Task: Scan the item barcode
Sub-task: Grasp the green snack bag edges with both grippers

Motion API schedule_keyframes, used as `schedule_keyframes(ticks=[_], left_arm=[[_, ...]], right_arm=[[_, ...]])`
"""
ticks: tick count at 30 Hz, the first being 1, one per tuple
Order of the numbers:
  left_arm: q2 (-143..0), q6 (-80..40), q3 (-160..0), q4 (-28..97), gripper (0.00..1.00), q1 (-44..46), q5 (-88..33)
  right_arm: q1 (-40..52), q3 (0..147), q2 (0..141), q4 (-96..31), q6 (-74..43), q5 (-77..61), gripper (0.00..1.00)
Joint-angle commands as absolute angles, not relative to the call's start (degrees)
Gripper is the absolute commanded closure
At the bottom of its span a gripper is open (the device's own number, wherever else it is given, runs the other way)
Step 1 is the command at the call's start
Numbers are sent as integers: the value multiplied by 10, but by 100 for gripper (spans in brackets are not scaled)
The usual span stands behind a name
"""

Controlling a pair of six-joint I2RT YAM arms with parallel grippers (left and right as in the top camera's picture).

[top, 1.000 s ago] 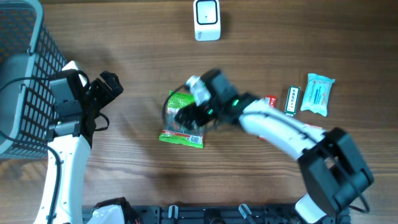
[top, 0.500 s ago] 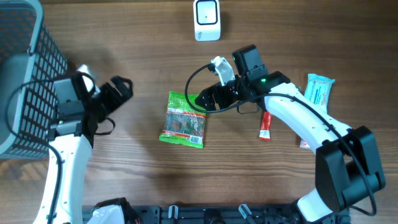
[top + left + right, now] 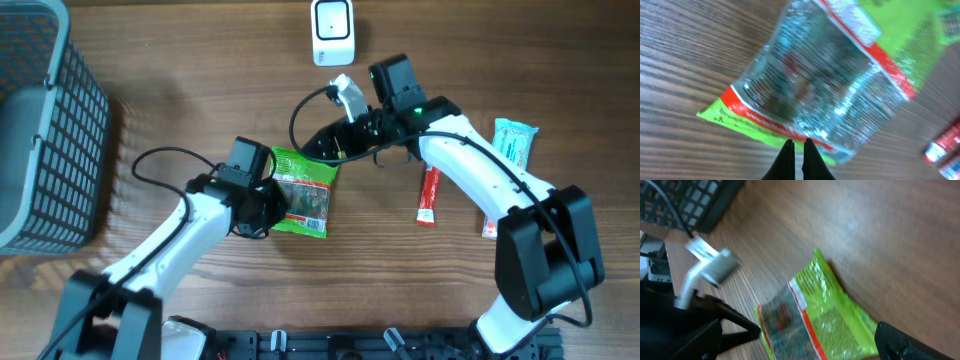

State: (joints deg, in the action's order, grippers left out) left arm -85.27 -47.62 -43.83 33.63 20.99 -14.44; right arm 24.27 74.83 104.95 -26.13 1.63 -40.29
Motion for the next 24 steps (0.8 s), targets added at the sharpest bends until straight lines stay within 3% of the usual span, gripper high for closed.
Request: schedule_keyframes(ticks=[1, 5, 7, 11, 13, 18, 24], left_arm=[[-910, -504, -432, 322, 96, 221, -119], [-961, -504, -432, 305, 95, 230, -112], [-974, -504, -432, 289, 96, 230, -108], [-974, -429, -444, 264, 93, 229, -95], [-974, -402, -459, 275, 92, 228, -55], [-974, -362, -473, 216, 91, 216, 62], [-967, -362, -491, 152, 91, 174, 41]], right_arm=[[242, 764, 1080, -234, 30, -420, 2], [246, 764, 1140, -186, 36, -421, 2], [247, 764, 1173, -176, 36, -421, 8], [245, 764, 1200, -223, 38, -418, 45], [242, 764, 1199, -259, 37, -418, 52], [242, 764, 1198, -398, 28, -418, 49], [243, 764, 1194, -459, 28, -418, 44]])
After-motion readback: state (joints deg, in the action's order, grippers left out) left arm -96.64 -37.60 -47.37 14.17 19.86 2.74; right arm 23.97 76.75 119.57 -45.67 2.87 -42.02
